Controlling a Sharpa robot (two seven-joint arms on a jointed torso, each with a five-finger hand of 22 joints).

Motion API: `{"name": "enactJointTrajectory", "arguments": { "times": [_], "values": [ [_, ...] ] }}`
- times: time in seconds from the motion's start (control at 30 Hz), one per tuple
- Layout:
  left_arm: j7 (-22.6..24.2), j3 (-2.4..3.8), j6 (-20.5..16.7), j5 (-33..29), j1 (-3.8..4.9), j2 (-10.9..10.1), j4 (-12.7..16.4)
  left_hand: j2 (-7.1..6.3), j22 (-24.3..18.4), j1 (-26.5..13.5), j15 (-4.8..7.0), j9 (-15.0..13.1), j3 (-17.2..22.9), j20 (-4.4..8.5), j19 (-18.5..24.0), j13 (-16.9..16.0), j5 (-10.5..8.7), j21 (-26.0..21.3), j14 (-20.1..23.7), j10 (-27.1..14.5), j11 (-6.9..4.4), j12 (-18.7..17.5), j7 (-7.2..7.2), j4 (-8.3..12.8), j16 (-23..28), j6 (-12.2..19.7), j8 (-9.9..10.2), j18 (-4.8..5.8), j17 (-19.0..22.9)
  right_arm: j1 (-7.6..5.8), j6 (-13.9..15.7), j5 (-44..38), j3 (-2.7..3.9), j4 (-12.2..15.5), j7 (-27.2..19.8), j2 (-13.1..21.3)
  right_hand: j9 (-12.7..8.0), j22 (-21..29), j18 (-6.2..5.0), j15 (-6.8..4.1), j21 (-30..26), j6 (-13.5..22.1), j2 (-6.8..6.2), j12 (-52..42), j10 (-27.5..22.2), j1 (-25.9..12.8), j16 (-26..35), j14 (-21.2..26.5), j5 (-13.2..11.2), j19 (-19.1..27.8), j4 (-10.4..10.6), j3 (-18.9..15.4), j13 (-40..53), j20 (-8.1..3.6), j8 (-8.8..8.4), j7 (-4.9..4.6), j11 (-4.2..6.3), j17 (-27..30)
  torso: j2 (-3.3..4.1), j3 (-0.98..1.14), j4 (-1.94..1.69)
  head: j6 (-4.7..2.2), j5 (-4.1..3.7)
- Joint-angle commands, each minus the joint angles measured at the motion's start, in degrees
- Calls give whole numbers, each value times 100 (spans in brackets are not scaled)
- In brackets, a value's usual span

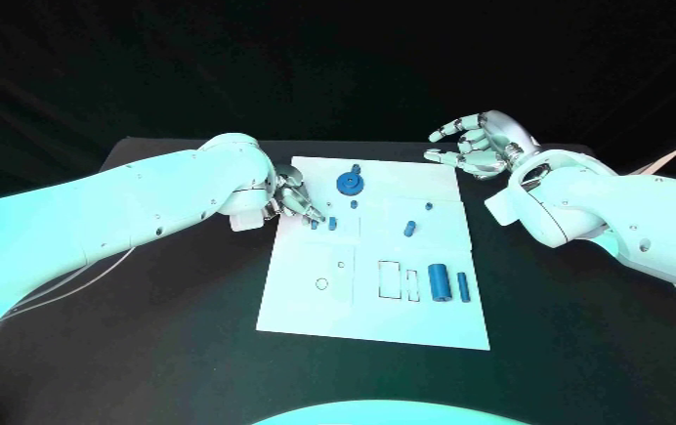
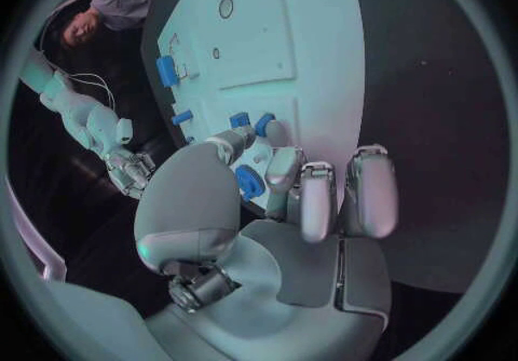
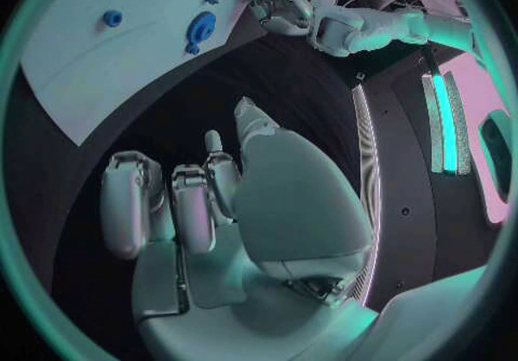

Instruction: Assemble the parts on the task board

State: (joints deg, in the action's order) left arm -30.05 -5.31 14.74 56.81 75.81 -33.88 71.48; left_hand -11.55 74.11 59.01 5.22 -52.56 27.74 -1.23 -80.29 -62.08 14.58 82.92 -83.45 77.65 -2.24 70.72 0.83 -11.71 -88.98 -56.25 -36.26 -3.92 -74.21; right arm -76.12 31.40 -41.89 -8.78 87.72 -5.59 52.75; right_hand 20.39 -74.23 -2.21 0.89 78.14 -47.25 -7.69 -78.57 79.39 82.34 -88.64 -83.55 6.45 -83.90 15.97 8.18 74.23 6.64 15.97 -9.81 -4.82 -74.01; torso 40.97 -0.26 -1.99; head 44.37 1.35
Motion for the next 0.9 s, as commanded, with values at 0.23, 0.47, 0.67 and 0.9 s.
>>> {"name": "enactJointTrajectory", "arguments": {
  "times": [0.23, 0.47, 0.67, 0.9],
  "values": [
    [29, 14, -151, -124, -44, -50, 26, -7, 198, -50, 9, -57, -203, 9, -139, -60, -147, -18, -655, 98, -22, -25, 49, -152, -102, -41, 101, 72, -1579, 12, -11, -4, 1, 3, -21, -1, 74, -904, -61, -45, -86, 57, -9, 3, -130, -155, 64, -542, 86, -100, 33, 215, 362, -38, 122, 16, 1, -1218, 8, -4, 10, -13, -5],
    [260, 104, -555, -672, -53, -161, 136, -11, -149, 53, -34, -81, -434, -24, 83, 372, -142, -224, -599, -194, 41, -374, 126, -446, 2, 149, 170, -4, -1410, 24, -9, -3, 1, -4, -24, 0, 74, -904, -61, -45, -86, 57, -9, 3, -130, -155, 64, -542, 86, -100, 33, 215, 362, -38, 122, 16, 1, -1218, 2, -1, 9, -32, -26],
    [684, 219, -935, -932, -53, -294, 263, 127, -1008, 213, -208, -60, -655, -181, 645, 1380, -89, -788, -341, -1020, 249, -1205, 351, -489, 432, 626, 364, -186, -785, 28, -7, -3, 1, -16, -25, 6, 74, -904, -61, -45, -86, 57, -9, 3, -130, -155, 64, -542, 86, -100, 33, 215, 362, -38, 122, 16, 1, -1218, -6, 6, -2, -40, -39],
    [1325, 274, -1414, -848, -56, -368, 438, 104, -2201, 719, -551, 349, -851, -456, 1362, 2392, -62, -1716, 138, -2280, 645, -2136, 779, -488, 1068, 1510, 830, -421, 73, 29, -1, -2, 1, -30, -22, 19, 74, -904, -61, -45, -86, 57, -9, 3, -130, -155, 64, -542, 86, -100, 33, 215, 362, -38, 122, 16, 1, -1218, 5, -1, -4, -67, -80]
  ]
}}
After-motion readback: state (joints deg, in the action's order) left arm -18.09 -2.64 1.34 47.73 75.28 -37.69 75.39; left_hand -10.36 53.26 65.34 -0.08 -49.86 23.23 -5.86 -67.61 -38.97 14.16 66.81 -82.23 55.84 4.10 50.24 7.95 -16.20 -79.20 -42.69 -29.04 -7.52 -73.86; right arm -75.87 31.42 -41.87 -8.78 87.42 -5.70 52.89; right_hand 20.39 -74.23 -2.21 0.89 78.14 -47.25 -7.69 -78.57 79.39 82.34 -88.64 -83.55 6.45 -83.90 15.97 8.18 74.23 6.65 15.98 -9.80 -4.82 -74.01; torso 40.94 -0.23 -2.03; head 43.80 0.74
